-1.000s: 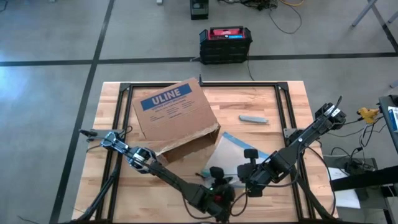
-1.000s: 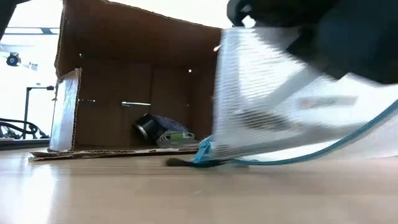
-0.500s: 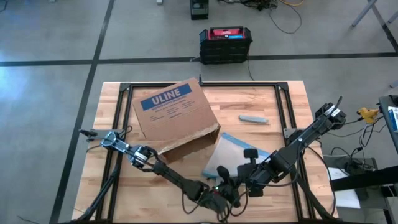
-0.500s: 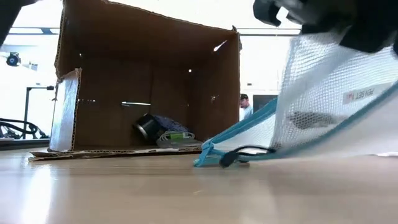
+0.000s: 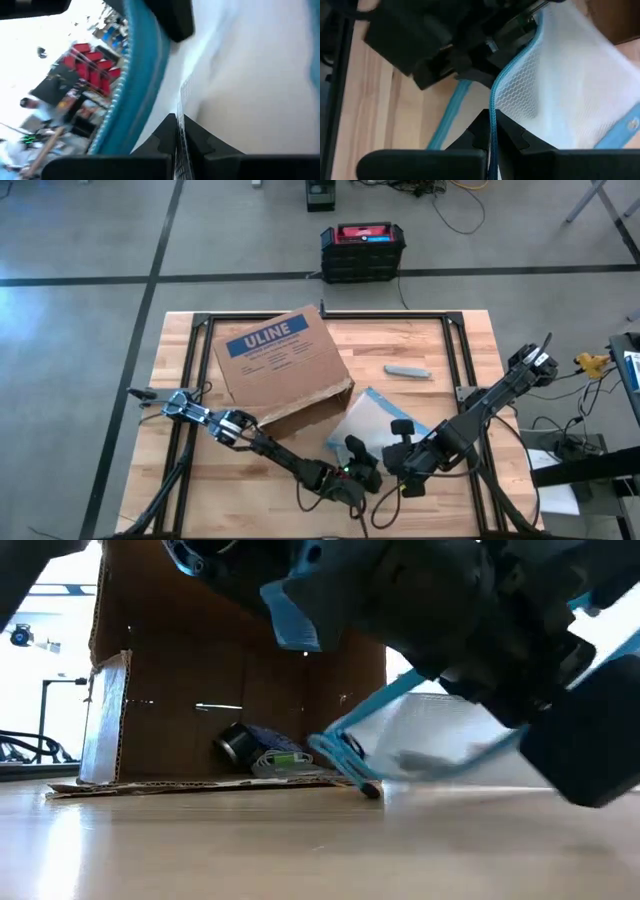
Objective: Unpack boxes
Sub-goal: Put the transparent zip pouch into the white zip bag
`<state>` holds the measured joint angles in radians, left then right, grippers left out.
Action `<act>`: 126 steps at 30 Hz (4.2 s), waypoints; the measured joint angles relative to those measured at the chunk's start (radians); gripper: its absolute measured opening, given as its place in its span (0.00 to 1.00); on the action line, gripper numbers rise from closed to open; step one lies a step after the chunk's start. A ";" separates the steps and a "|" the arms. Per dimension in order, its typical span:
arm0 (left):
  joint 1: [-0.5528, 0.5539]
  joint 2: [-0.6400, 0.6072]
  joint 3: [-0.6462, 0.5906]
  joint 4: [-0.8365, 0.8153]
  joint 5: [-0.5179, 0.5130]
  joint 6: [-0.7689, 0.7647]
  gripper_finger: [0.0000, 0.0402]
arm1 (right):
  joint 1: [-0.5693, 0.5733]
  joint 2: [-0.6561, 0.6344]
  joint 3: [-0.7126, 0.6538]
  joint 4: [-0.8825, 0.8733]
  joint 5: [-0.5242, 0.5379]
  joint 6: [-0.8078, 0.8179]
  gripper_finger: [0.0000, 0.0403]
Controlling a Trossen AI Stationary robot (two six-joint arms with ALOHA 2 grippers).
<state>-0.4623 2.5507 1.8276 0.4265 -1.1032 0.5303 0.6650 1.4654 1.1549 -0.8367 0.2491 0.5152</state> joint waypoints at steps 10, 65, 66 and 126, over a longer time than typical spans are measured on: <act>0.035 0.000 -0.022 -0.001 0.056 -0.070 0.00 | 0.000 -0.013 0.000 0.056 0.013 -0.044 0.00; -0.031 -0.093 0.022 -0.356 0.178 -0.410 0.00 | -0.020 -0.011 -0.021 0.043 0.023 -0.052 0.00; -0.026 -0.093 0.001 -0.312 0.179 -0.396 0.00 | -0.020 -0.012 -0.019 0.043 0.025 -0.056 0.00; 0.038 -0.180 -0.145 -0.749 0.174 -1.142 0.02 | -0.024 -0.010 -0.070 0.184 0.031 -0.061 0.00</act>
<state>-0.4239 2.3706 1.6825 -0.3226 -0.9292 -0.6113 0.6411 1.4551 1.0851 -0.6529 0.2801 0.4539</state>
